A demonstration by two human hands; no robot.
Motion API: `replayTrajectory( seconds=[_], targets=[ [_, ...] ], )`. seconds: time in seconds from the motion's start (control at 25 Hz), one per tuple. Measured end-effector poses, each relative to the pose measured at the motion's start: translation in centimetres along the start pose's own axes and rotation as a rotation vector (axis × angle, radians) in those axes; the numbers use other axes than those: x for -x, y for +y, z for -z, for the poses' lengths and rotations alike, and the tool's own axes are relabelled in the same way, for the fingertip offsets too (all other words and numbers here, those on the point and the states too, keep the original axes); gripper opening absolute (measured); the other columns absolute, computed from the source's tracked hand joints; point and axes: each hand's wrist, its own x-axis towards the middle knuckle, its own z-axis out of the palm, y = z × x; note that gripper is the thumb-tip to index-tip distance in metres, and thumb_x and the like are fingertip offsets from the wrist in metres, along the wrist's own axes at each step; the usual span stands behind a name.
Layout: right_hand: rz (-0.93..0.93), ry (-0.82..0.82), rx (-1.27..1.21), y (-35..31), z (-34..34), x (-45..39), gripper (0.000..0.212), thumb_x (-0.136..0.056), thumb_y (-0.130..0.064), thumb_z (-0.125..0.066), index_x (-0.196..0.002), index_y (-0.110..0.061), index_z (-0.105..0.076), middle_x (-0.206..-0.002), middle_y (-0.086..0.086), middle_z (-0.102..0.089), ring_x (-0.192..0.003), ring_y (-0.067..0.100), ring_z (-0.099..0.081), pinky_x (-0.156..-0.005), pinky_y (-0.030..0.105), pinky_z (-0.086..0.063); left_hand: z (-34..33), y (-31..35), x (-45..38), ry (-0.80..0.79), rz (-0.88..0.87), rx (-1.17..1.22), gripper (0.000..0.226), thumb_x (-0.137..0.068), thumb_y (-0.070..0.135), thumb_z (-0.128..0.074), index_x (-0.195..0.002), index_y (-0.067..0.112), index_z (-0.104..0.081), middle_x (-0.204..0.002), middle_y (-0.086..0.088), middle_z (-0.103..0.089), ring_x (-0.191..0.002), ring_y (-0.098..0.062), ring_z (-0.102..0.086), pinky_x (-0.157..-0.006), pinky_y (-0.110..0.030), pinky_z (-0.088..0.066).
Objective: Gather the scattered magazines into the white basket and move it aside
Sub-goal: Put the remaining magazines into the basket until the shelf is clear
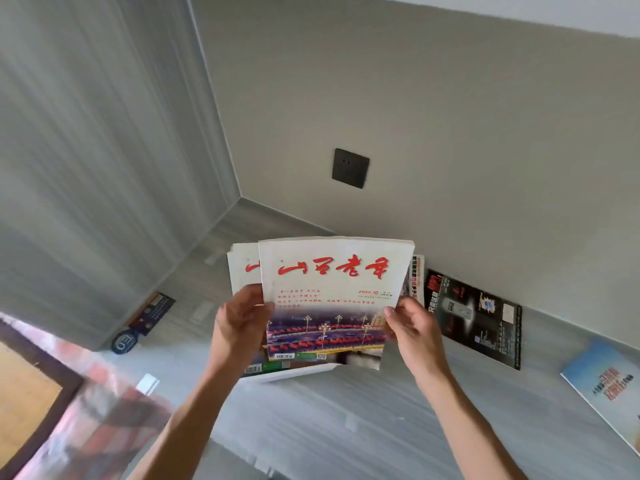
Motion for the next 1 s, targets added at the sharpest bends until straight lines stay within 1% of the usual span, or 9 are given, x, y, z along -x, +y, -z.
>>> replayTrajectory(
  seconds=[0.12,0.2,0.32,0.44,0.6,0.72,0.8,0.92,1.0],
  targets=[
    [-0.046,-0.017,-0.045,-1.0,-8.1,-2.5,0.023,-0.094,-0.010,-0.061,-0.087,-0.030,-0.069,-0.087,-0.010,-0.076,-0.073,0.007,-0.071,-0.058,0.018,-0.054,5.3,-1.4,-3.4,0.110,0.033,-0.085,0.037,-0.083,0.000,-0.061,-0.083,0.037,-0.066,-0.079,0.022,-0.073,-0.072,0.009,-0.068,-0.061,-0.019,-0.056],
    [-0.110,0.020,-0.064,-0.7,-12.1,-3.6,0.021,-0.093,-0.010,-0.061,-0.085,-0.028,-0.068,-0.086,-0.007,-0.076,-0.078,0.014,-0.071,-0.063,0.026,-0.058,7.2,-2.8,-4.7,0.166,0.080,-0.154,0.030,-0.082,0.005,-0.062,-0.080,0.035,-0.065,-0.078,0.022,-0.070,-0.070,0.013,-0.065,-0.058,-0.019,-0.054],
    [-0.166,0.060,0.029,-0.1,-15.0,-4.8,0.017,-0.094,-0.015,-0.059,-0.086,-0.029,-0.065,-0.095,-0.006,-0.074,-0.085,0.021,-0.071,-0.078,0.045,-0.060,8.4,-5.2,-6.0,0.169,0.149,-0.212,0.023,-0.079,0.007,-0.061,-0.081,0.029,-0.066,-0.075,0.017,-0.069,-0.069,-0.001,-0.067,-0.055,-0.024,-0.054],
    [-0.193,0.023,0.139,0.6,-16.4,-5.7,0.019,-0.096,-0.014,-0.056,-0.089,-0.030,-0.065,-0.099,-0.003,-0.073,-0.084,0.024,-0.070,-0.080,0.050,-0.059,9.0,-8.0,-6.4,0.141,0.209,-0.257,0.018,-0.078,0.006,-0.061,-0.084,0.022,-0.066,-0.081,0.003,-0.074,-0.071,-0.017,-0.069,-0.063,-0.037,-0.059],
    [-0.250,-0.041,0.182,1.7,-17.1,-5.9,0.026,-0.094,-0.011,-0.055,-0.114,-0.029,-0.057,-0.109,-0.001,-0.070,-0.086,0.015,-0.070,-0.074,0.039,-0.060,9.1,-9.8,-7.2,0.064,0.239,-0.237,0.024,-0.079,0.007,-0.066,-0.082,0.030,-0.061,-0.080,0.002,-0.073,-0.072,-0.016,-0.071,-0.062,-0.036,-0.060],
    [-0.156,-0.049,0.309,2.9,-17.4,-4.6,0.042,-0.092,-0.011,-0.058,-0.129,-0.029,-0.050,-0.120,-0.004,-0.064,-0.093,0.014,-0.068,-0.075,0.034,-0.060,9.0,-9.8,-7.2,0.129,0.261,-0.303,0.025,-0.078,0.008,-0.069,-0.098,0.019,-0.058,-0.095,-0.009,-0.070,-0.076,-0.024,-0.065,-0.068,-0.038,-0.057],
    [-0.116,-0.086,0.359,4.0,-17.2,-2.9,0.047,-0.091,-0.008,-0.058,-0.132,-0.029,-0.049,-0.128,-0.007,-0.059,-0.105,0.014,-0.064,-0.085,0.030,-0.057,8.5,-9.3,-6.2,0.204,0.144,-0.363,0.035,-0.078,0.005,-0.068,-0.109,0.014,-0.054,-0.106,-0.013,-0.063,-0.087,-0.028,-0.062,-0.070,-0.041,-0.055],
    [-0.148,-0.112,0.403,5.7,-15.3,-0.7,0.041,-0.092,-0.010,-0.057,-0.128,-0.030,-0.051,-0.125,-0.003,-0.063,-0.101,0.006,-0.063,-0.073,0.005,-0.047,6.2,-7.1,-4.8,0.131,-0.062,-0.366,0.046,-0.080,0.002,-0.063,-0.122,0.016,-0.051,-0.120,-0.011,-0.059,-0.104,-0.028,-0.059,-0.080,-0.046,-0.054],
    [-0.179,-0.058,0.408,6.7,-13.3,0.3,0.040,-0.092,-0.011,-0.056,-0.129,-0.026,-0.052,-0.123,-0.002,-0.064,-0.098,0.005,-0.063,-0.076,0.008,-0.047,4.0,-5.9,-4.3,0.022,-0.094,-0.342,0.049,-0.083,0.004,-0.062,-0.128,0.018,-0.049,-0.129,-0.010,-0.057,-0.114,-0.027,-0.056,-0.090,-0.048,-0.052]
  ],
)
